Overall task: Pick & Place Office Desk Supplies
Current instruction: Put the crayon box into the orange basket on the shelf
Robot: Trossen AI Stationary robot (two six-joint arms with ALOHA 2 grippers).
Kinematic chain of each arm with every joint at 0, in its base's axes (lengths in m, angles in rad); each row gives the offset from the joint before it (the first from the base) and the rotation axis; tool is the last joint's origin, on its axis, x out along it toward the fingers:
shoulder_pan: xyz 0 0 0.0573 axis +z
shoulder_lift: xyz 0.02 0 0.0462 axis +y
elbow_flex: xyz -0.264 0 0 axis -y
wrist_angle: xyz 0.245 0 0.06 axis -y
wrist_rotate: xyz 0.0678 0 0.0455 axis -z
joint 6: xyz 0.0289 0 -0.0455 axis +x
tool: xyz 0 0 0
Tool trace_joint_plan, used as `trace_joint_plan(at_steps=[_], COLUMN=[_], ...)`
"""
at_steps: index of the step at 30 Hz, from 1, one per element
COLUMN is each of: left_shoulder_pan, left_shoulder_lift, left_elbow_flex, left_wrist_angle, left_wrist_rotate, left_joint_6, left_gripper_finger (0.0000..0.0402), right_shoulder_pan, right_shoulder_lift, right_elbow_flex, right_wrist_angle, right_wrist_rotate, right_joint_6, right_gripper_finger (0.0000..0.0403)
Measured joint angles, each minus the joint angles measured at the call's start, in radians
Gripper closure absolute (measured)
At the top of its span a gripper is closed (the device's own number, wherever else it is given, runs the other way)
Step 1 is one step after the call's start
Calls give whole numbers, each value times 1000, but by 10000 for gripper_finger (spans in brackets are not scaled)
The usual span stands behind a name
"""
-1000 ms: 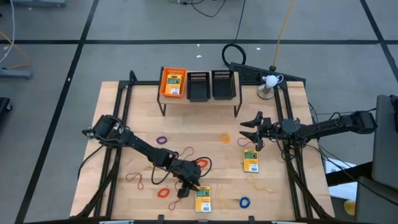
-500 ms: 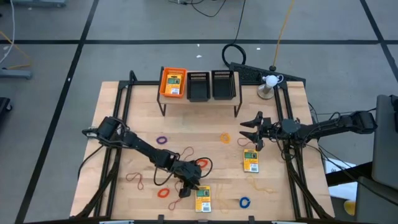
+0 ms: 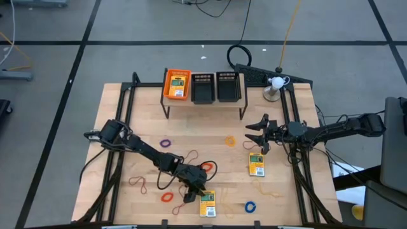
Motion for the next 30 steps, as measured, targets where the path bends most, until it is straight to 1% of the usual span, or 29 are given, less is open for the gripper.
trace_joint_plan(at_steps=[9, 11, 13, 15, 17, 18, 22, 27, 30], left_shoulder_pan=[-1, -1, -2, -2, -3, -5, -14, -1, 12], left_shoulder_lift=[0, 0, 0, 0, 0, 0, 0, -12, -45], left_elbow_flex=[0, 0, 0, 0, 0, 0, 0, 1, 0], left_wrist_angle=[-4, -12, -20, -24, -31, -32, -8, 95, 93], left_wrist_rotate=[-1, -1, -1, -4, -30, -51, -113, -114, -118], left_joint_6=[12, 27, 41, 64, 81, 83, 125, 135, 137], left_gripper_finger=[294, 299, 317, 351, 386, 392, 400, 401, 401], right_shoulder_pan=[0, 0, 0, 0, 0, 0, 0, 0, 0], right_shoulder_lift=[0, 0, 0, 0, 0, 0, 0, 0, 0], right_elbow_flex=[0, 0, 0, 0, 0, 0, 0, 0, 0], right_wrist_angle=[0, 0, 0, 0, 0, 0, 0, 0, 0], right_wrist_rotate=[0, 0, 0, 0, 0, 0, 0, 0, 0], right_joint_6=[0, 0, 0, 0, 0, 0, 0, 0, 3], right_gripper_finger=[211, 211, 211, 211, 211, 211, 211, 211, 211])
